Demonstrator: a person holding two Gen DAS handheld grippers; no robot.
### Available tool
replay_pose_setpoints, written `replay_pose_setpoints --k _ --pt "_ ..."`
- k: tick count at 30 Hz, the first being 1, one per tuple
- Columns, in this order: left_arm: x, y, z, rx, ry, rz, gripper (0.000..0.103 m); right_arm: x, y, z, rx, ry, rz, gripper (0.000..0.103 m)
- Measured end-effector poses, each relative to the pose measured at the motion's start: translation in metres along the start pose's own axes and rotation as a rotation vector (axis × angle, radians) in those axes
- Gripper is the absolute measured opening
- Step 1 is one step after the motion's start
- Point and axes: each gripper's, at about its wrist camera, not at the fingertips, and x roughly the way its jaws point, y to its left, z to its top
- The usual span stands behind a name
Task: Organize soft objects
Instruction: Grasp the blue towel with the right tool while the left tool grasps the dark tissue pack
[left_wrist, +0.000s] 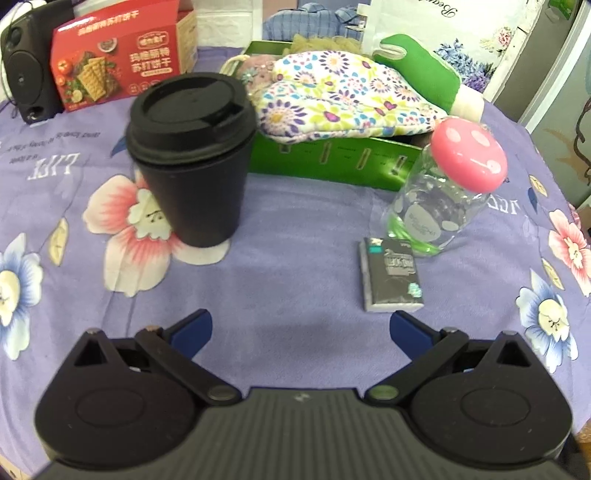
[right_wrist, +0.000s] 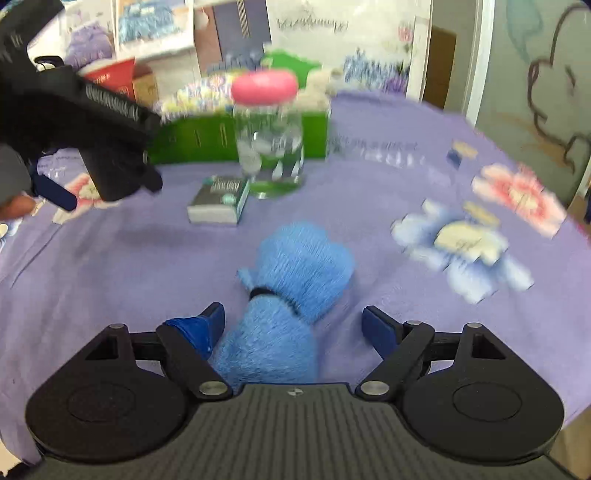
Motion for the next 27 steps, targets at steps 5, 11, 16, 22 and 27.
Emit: replay_pose_setpoints --k 5,11,16,22,27 --pt "0.022 -0.031 0.011 0.041 0.049 -0.042 0.101 0.002 0.007 -0.015 0.000 -0.075 -0.045 0.071" --pt "0.058 -0.060 0.033 0.002 0.108 -0.031 0.101 0.007 0.007 -0.007 0.003 -0.041 -0.043 0.072" --pt "0.084 -0.062 0.031 -0.005 0.160 0.006 0.101 0.000 0.007 -0.004 0.037 -0.082 0.020 0.067" --pt "0.084 -0.071 0.026 0.062 0.138 0.053 0.087 0.006 0.007 -0.015 -0.017 -0.106 0.025 0.045" --pt "0.061 -0.067 0.026 0.064 0.129 -0.059 0.043 -0.004 -0.008 -0.007 0.017 -0.103 0.120 0.013"
